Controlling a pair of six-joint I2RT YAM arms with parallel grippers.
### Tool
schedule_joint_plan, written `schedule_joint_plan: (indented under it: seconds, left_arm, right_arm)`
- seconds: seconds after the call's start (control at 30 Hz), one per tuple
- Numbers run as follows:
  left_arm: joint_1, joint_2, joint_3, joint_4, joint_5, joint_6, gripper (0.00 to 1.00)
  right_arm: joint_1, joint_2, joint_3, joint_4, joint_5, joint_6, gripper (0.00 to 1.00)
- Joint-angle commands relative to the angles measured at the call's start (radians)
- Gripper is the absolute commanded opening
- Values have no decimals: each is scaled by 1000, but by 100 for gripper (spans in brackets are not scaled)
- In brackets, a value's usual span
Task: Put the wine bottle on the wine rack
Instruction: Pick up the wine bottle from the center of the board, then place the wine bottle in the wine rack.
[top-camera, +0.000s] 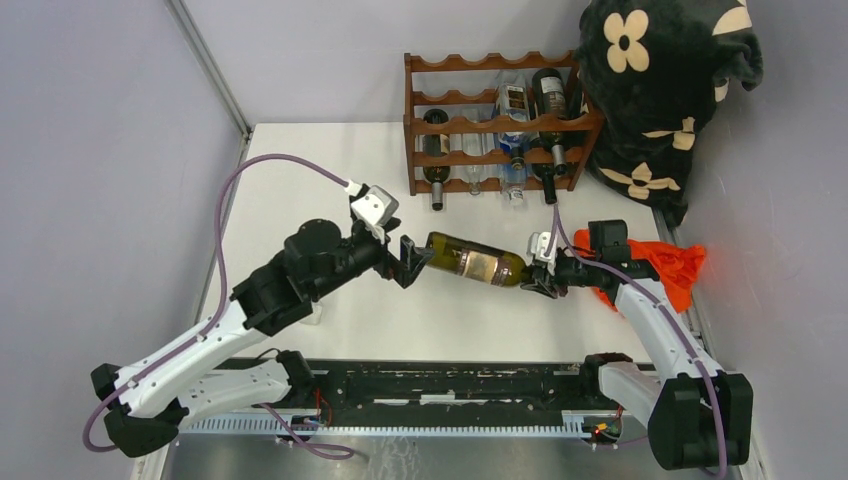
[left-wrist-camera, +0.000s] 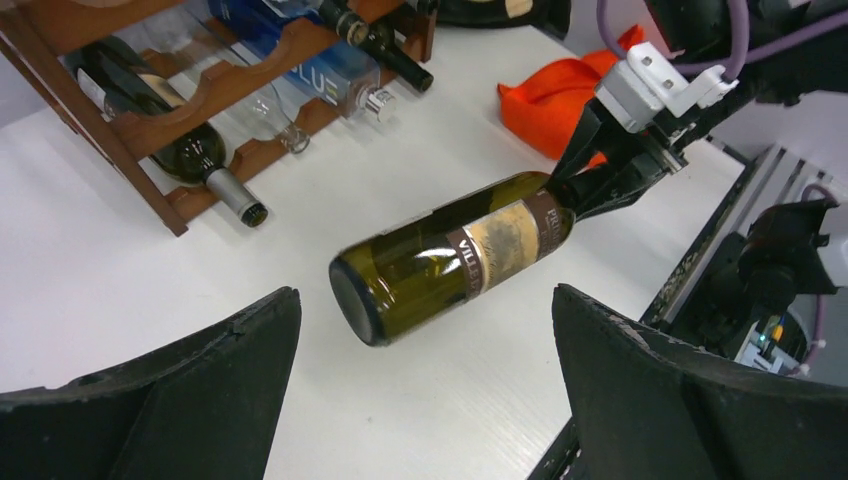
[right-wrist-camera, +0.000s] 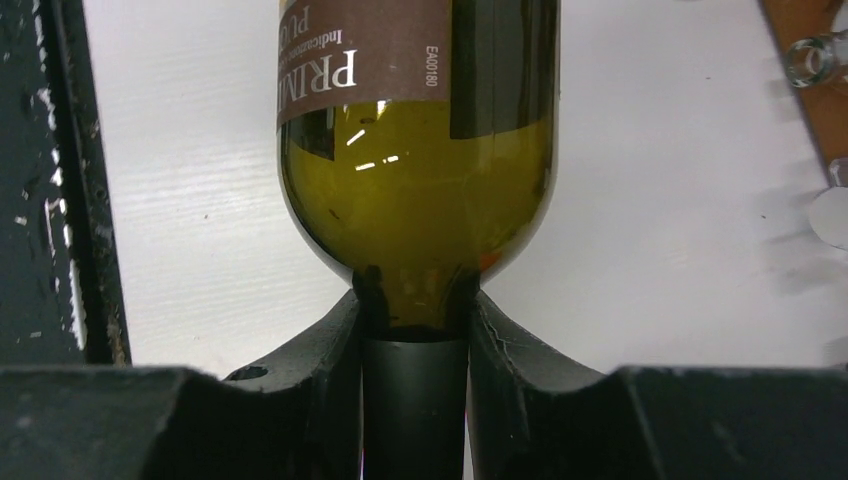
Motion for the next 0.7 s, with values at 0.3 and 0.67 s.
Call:
schedule_joint_plan:
  seconds: [0.3,0.67]
  left_arm:
    - [3,-7,131,20,-116,-66,100]
    - [3,26,152,22,-164,-56,100]
  right_arm:
    - [33,-7,-8,661,133,866,0]
    - [127,110,87,747,412,1165,0]
